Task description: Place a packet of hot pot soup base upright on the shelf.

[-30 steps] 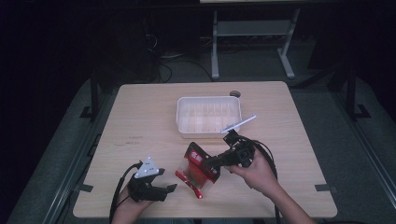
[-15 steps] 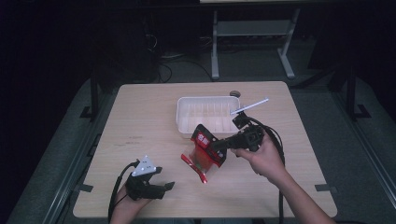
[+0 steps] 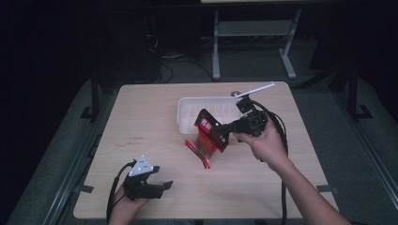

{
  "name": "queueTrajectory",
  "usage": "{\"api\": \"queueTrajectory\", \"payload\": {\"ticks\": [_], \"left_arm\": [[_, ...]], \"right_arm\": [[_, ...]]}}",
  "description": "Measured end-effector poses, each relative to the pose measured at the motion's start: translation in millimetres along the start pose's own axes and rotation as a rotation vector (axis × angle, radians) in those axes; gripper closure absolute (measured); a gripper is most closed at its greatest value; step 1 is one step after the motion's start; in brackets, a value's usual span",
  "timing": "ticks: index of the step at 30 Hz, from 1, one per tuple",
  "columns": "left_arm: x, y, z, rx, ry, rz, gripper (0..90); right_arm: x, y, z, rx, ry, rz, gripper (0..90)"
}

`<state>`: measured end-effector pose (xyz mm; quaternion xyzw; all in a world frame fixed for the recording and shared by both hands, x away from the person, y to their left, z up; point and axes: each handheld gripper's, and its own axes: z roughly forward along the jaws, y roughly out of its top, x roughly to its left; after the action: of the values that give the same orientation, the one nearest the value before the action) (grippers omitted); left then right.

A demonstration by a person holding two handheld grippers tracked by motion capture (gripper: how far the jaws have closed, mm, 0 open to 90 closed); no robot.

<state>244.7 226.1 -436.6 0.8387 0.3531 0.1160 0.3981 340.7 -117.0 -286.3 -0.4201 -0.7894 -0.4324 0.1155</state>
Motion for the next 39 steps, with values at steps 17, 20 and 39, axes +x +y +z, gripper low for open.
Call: {"api": "queueTrajectory", "payload": {"ticks": [17, 20, 39], "left_arm": [[4.6, -0.4, -5.6, -0.021, 0.019, -0.01, 24.1], [4.1, 0.0, -6.3, -0.025, 0.021, -0.008, 24.2], [4.9, -0.9, -8.3, -0.028, 0.026, -0.01, 24.2]], "right_arm": [[-15.9, 25.9, -5.1, -0.046, -0.05, 0.064, 88.7], [-18.2, 31.6, -7.3, -0.058, -0.072, 0.071, 88.7], [-34.0, 72.5, -6.5, -0.12, -0.2, 0.112, 88.7]]}}
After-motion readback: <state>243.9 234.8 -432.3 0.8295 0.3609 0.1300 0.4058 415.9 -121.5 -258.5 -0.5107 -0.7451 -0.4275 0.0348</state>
